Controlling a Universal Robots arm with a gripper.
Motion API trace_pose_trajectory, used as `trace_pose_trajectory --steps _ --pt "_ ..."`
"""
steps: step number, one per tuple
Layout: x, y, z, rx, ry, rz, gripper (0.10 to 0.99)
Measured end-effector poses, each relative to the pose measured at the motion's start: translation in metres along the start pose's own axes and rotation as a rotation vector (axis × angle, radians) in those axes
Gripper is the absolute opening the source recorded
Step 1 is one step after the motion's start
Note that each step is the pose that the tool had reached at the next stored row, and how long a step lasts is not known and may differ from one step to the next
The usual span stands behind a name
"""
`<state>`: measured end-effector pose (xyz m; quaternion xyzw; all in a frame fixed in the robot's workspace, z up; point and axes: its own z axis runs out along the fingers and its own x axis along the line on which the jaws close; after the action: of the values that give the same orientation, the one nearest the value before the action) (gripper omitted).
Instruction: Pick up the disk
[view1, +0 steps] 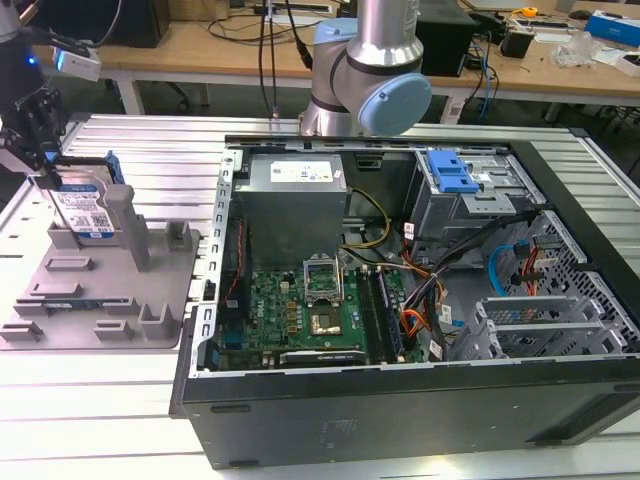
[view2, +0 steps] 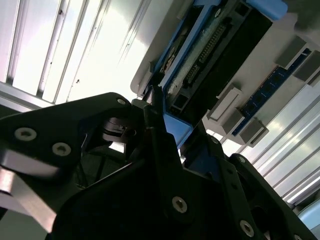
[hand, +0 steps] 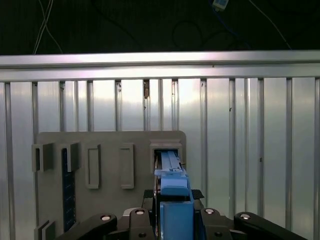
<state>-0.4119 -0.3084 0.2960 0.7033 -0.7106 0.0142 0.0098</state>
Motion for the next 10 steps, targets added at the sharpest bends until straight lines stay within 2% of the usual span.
trace_pose_trajectory --steps 2,3,7,10 --pt "0.0001 -0.0001 -0.0028 0.001 -0.0005 0.000 0.365" --pt "0.0002 -0.0001 -0.0073 0.001 -0.0001 0.000 0.365" --pt "0.0010 -0.0002 -0.0313 0.000 0.0000 0.000 0.365" --pt "0.0015 -0.0003 -0.0452 0.000 0.0000 0.000 0.365"
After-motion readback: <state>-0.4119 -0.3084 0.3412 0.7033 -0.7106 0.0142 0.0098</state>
